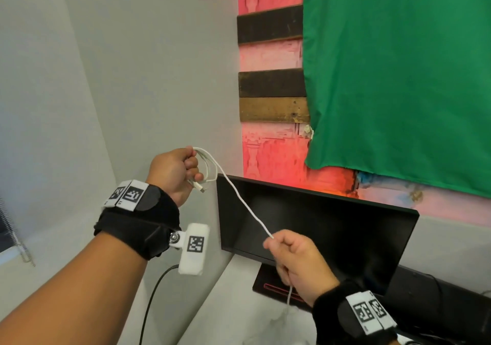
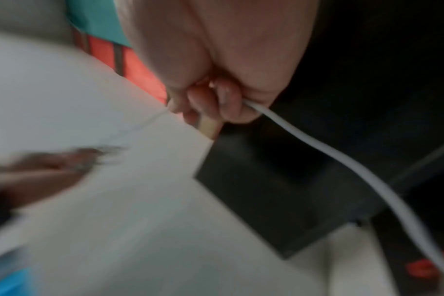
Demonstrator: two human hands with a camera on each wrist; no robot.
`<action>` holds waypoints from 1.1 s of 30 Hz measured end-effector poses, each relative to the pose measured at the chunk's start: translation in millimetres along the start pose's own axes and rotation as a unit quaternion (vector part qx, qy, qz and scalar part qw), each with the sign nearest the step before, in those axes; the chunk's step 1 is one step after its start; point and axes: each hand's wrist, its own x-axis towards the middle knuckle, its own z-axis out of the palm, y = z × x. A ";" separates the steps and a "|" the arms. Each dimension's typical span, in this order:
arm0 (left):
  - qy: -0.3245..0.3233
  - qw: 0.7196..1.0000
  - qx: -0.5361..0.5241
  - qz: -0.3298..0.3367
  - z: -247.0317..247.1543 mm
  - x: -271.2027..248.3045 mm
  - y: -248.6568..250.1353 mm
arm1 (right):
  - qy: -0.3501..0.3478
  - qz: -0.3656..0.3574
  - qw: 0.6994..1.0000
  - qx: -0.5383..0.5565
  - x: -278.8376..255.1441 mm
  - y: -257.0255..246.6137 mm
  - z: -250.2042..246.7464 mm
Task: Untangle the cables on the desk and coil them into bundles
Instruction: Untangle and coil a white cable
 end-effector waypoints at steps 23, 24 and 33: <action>-0.118 0.950 0.275 -0.086 -49.1 -64.8 -143.2 | -0.279 -0.095 0.790 -0.538 -66.4 -8.0 48.3; -0.138 0.934 0.320 -0.083 -56.3 -69.6 -151.9 | -0.260 -0.101 0.804 -0.526 -65.4 -14.3 44.7; 0.101 0.980 0.146 -0.087 -103.4 -69.7 -157.9 | -0.041 0.068 0.949 -0.306 -42.2 25.7 -23.4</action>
